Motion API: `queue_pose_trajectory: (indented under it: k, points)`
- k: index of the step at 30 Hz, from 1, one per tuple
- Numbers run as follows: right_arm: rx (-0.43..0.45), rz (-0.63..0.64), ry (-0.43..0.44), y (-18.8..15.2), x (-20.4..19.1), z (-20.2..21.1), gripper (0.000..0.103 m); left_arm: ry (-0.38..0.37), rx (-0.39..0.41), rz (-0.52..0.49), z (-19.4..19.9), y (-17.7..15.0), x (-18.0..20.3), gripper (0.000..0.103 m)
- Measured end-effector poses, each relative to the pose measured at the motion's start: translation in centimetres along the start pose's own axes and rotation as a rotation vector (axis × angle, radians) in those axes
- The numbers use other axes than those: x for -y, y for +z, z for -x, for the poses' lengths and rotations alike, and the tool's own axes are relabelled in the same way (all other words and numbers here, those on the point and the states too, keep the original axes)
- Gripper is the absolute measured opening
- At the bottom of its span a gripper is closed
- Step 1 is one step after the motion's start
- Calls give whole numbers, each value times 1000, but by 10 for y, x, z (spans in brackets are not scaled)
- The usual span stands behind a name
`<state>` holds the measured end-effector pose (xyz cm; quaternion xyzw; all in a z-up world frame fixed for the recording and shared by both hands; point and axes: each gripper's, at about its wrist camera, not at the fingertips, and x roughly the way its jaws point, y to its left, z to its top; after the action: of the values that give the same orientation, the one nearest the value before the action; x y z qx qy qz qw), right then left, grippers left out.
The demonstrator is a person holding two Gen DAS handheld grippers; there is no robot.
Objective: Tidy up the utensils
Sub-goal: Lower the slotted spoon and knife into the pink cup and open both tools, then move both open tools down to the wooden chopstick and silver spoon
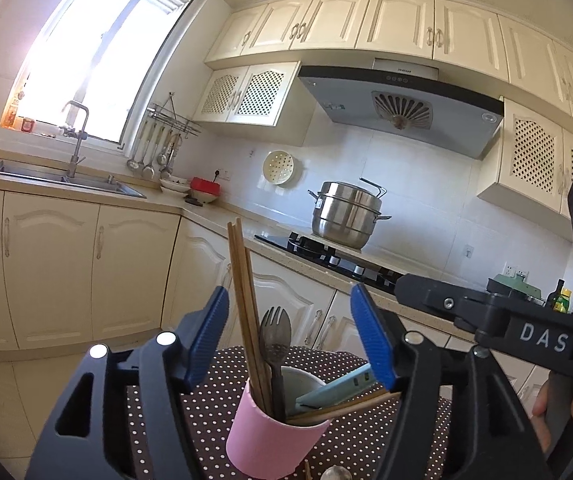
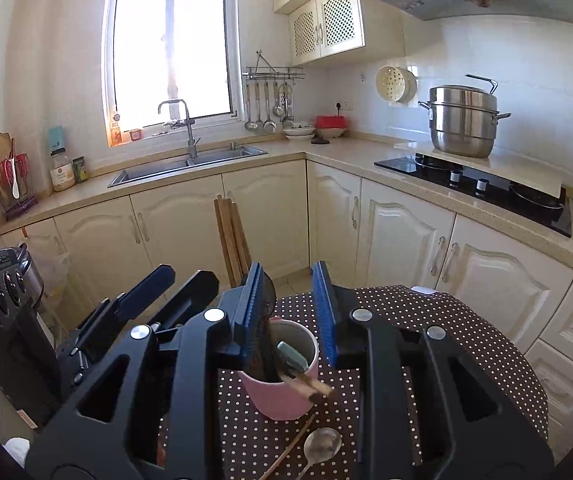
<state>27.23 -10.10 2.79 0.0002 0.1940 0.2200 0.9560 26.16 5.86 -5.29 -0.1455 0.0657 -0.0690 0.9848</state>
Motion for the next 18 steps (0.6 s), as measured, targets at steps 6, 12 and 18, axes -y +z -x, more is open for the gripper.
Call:
queue_pose_trajectory:
  k: [6,12,18]
  points:
    - [6,-3,-15,-8,-3,27,27,21,-20,-37,33,9,9,67]
    - [6,-23,-26,-22,-3,53,31,35,-57,-99,63,12,25,70]
    - [2,-52,-43,-40,1,73,41,18,-118,-132,80,11,38,73]
